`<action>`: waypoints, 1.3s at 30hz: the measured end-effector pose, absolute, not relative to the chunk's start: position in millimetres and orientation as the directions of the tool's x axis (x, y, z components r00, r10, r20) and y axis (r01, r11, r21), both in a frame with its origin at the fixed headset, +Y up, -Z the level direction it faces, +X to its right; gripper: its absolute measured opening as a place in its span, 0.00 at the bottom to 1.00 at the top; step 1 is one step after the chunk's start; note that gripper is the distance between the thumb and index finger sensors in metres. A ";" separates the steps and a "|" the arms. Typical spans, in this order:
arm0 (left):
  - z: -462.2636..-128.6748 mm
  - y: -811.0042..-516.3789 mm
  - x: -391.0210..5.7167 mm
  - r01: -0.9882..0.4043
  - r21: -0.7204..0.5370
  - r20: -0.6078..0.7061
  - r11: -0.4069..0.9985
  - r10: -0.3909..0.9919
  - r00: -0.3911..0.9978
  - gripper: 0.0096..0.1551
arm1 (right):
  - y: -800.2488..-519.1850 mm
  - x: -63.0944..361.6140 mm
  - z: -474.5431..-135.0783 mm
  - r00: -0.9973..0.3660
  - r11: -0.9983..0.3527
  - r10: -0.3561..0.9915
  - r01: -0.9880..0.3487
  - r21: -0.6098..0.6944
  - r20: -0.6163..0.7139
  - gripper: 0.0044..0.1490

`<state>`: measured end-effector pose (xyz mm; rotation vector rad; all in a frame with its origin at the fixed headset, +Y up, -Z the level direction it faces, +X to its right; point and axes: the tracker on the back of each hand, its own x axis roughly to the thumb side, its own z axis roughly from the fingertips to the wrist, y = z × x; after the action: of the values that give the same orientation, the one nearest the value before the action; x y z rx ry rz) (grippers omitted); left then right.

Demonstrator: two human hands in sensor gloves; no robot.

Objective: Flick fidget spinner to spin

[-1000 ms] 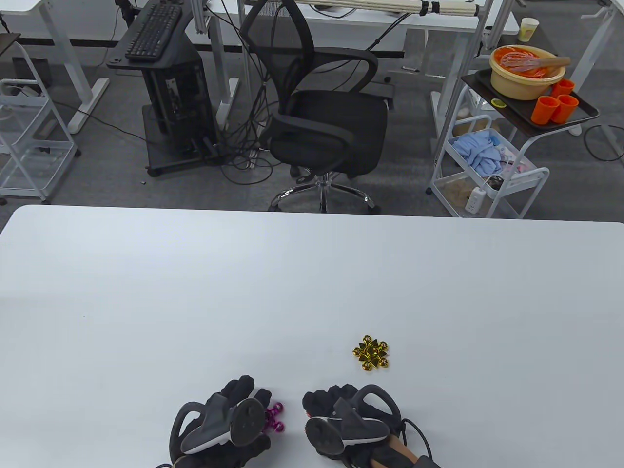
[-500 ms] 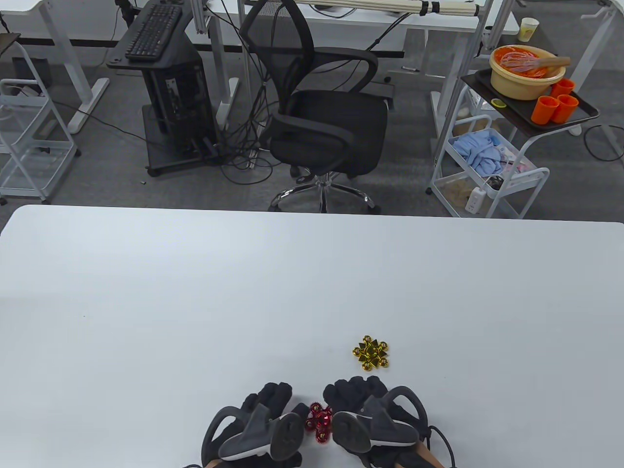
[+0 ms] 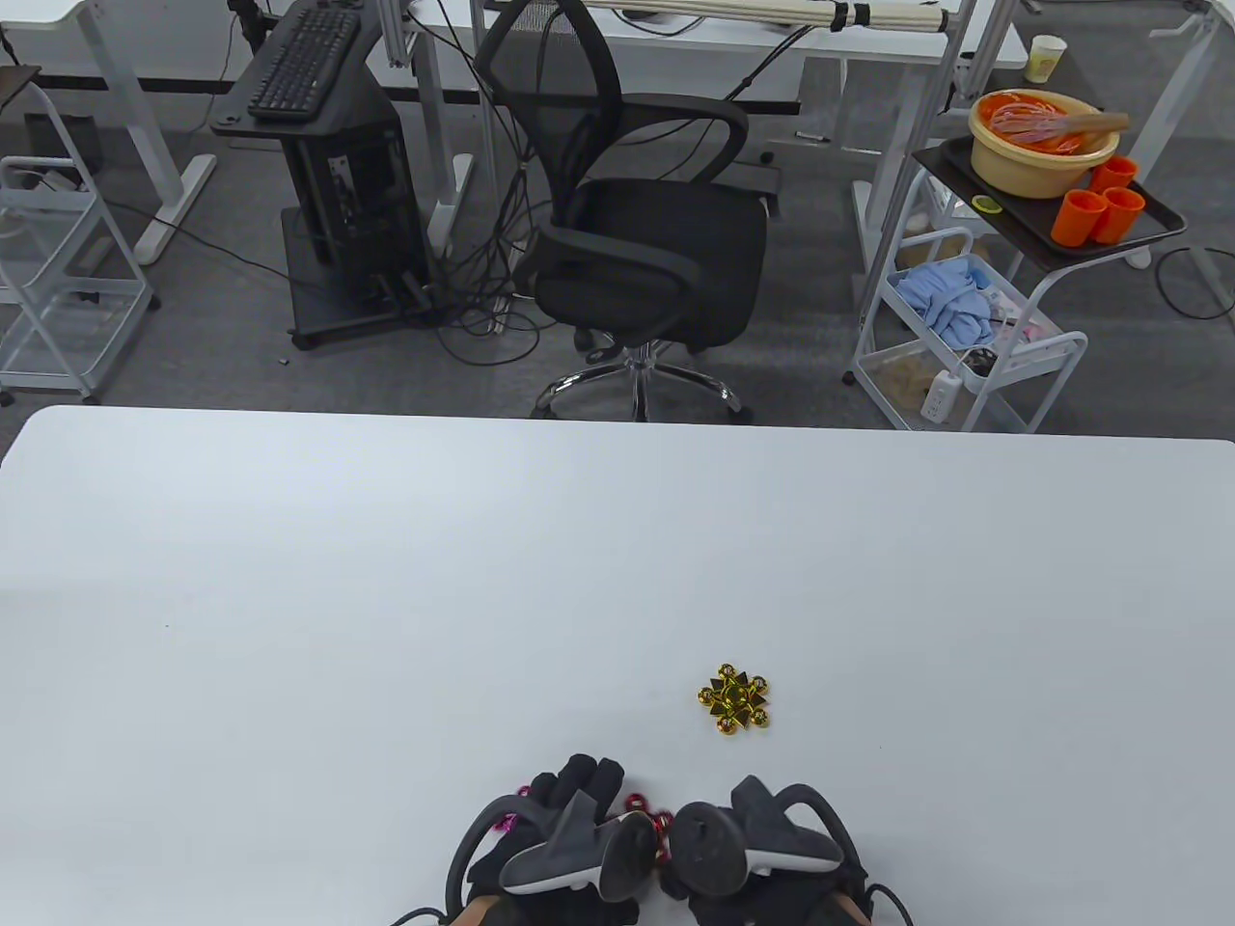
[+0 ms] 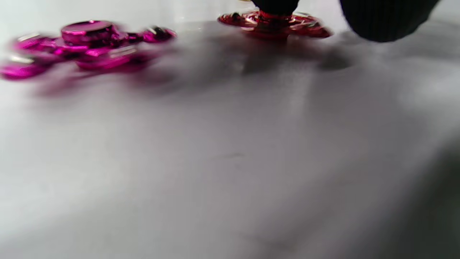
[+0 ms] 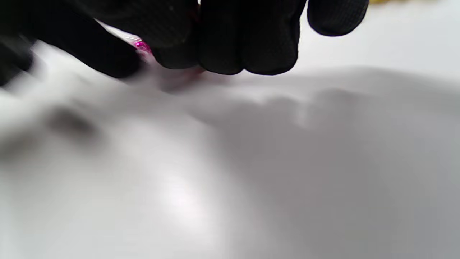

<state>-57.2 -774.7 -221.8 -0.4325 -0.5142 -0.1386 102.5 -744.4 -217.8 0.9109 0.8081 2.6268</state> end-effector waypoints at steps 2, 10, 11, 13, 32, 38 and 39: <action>-222.1 -774.7 -57.9 0.232 -0.369 0.503 0.900 -0.016 0.864 0.43 | -737.5 112.1 -215.7 -0.798 -0.883 0.382 -0.166 0.440 0.466 0.24; -222.2 -771.8 -61.4 0.208 -0.380 0.508 0.901 0.015 0.861 0.45 | -738.7 143.0 -222.9 -0.894 -0.958 0.184 -0.069 0.279 0.409 0.27; -221.4 -768.7 -63.0 0.193 -0.373 0.509 0.907 0.026 0.860 0.46 | -738.9 145.1 -224.6 -0.899 -0.960 0.177 -0.068 0.270 0.401 0.27; -217.5 -752.0 -71.5 0.097 -0.323 0.504 0.941 0.084 0.859 0.48 | -739.1 151.9 -231.6 -0.918 -0.967 0.154 -0.064 0.247 0.367 0.31; -210.4 -734.0 -126.6 -0.111 -0.172 0.384 0.979 0.170 0.907 0.48 | -783.3 135.7 -358.4 -0.986 -0.954 0.054 -0.005 0.300 0.155 0.61; -214.2 -736.4 -129.6 -0.102 -0.180 0.375 0.978 0.164 0.912 0.48 | -784.9 135.7 -361.7 -0.987 -0.953 0.056 -0.008 0.302 0.150 0.57; -215.0 -736.6 -129.8 -0.103 -0.184 0.372 0.978 0.166 0.913 0.48 | -784.9 135.8 -361.6 -0.986 -0.957 0.056 -0.009 0.291 0.154 0.56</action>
<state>-129.8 -736.6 -215.0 -0.1622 -0.3967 0.1388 135.8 -784.9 -361.6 0.2504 0.4554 3.0650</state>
